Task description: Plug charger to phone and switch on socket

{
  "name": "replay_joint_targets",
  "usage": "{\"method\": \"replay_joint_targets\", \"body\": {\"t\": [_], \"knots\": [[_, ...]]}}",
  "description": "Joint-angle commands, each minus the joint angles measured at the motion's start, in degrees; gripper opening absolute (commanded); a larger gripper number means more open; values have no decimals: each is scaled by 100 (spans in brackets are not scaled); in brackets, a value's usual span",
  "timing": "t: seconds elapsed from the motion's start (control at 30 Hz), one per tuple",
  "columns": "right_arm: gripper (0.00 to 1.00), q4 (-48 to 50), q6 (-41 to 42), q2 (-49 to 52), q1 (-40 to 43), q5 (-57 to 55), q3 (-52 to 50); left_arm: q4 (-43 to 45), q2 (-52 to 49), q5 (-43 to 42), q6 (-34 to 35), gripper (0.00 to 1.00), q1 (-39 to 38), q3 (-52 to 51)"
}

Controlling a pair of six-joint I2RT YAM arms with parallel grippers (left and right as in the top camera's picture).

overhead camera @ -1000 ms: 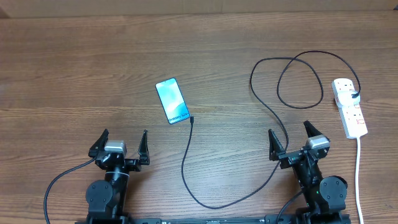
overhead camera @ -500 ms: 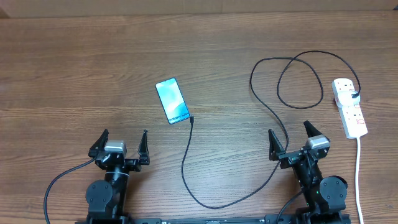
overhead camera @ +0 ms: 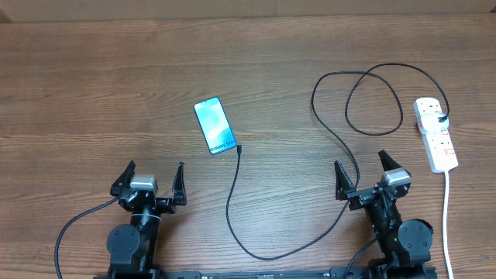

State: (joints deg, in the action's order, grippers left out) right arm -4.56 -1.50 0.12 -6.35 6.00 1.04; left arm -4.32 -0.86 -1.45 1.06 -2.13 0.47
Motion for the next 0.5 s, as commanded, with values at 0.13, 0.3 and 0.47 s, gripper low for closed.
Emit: {"method": "replay_joint_targets", "body": {"t": [0.13, 0.3, 0.47], "knots": [[100, 17, -7, 4, 37, 11, -59, -4, 61, 42, -109, 100, 33, -20], [100, 17, -7, 4, 37, 11, -59, -4, 61, 42, -109, 100, 33, -20], [100, 17, -7, 4, 37, 11, -59, -4, 61, 42, -109, 100, 33, -20]]}}
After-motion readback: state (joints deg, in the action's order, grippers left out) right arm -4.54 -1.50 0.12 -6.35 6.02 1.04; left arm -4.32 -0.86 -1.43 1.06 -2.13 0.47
